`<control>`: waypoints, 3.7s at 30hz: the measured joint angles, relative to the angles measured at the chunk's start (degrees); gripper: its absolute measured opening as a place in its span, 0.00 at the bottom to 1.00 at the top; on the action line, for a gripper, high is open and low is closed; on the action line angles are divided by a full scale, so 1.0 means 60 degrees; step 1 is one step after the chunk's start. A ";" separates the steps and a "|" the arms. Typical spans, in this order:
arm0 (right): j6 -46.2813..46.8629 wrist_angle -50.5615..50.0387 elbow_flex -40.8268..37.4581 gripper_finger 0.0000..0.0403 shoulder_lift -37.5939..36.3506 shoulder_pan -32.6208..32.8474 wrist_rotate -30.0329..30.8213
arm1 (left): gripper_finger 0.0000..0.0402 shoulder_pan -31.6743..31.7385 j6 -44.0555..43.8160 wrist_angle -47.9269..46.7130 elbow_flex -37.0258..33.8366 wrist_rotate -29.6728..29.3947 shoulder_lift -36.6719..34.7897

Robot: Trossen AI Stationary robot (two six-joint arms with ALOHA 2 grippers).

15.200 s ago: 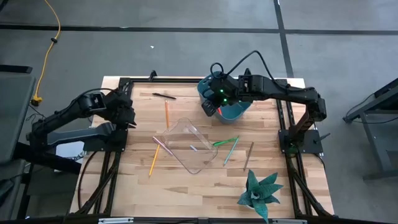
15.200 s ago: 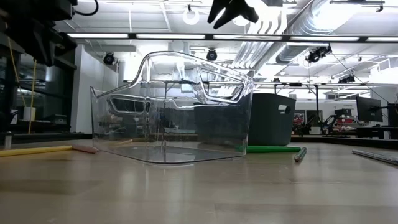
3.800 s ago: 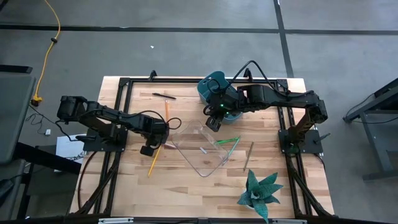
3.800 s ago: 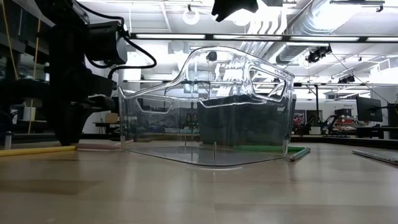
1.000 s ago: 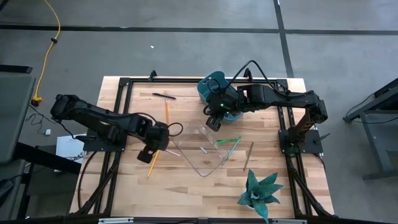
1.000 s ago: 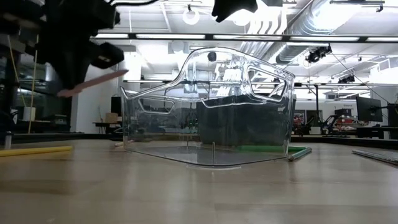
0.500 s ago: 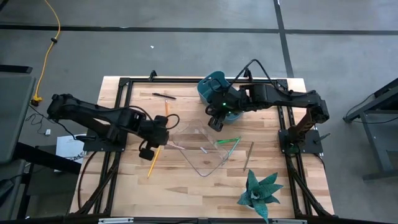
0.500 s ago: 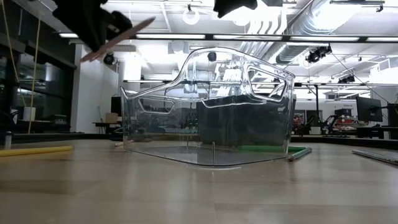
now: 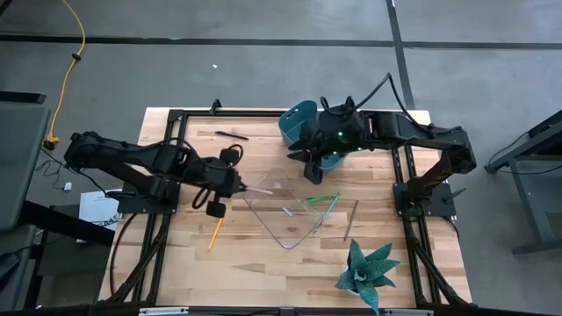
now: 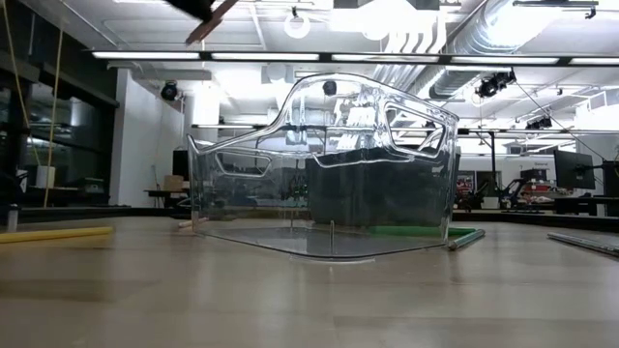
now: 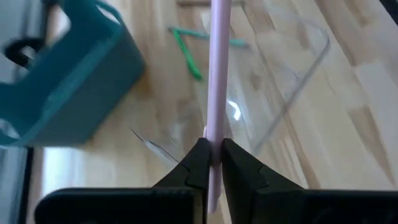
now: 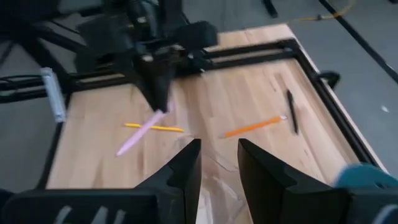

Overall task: Sort pens & pencils
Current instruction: Put the pink pen into the blue bin

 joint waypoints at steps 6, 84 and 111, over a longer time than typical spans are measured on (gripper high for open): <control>-0.0004 0.0043 0.0000 0.24 -0.0025 0.0000 -0.0254 | 0.04 0.0002 0.0519 0.0223 0.0680 -0.0762 -0.0002; -0.1426 0.3333 0.0000 0.24 -0.0025 0.0291 -0.0361 | 0.05 0.2120 0.0125 0.2468 0.2202 0.1888 0.0162; -0.1475 0.3346 0.0000 0.07 -0.0029 0.0291 -0.0319 | 0.05 0.2120 0.0252 0.2843 0.2202 0.2020 0.0284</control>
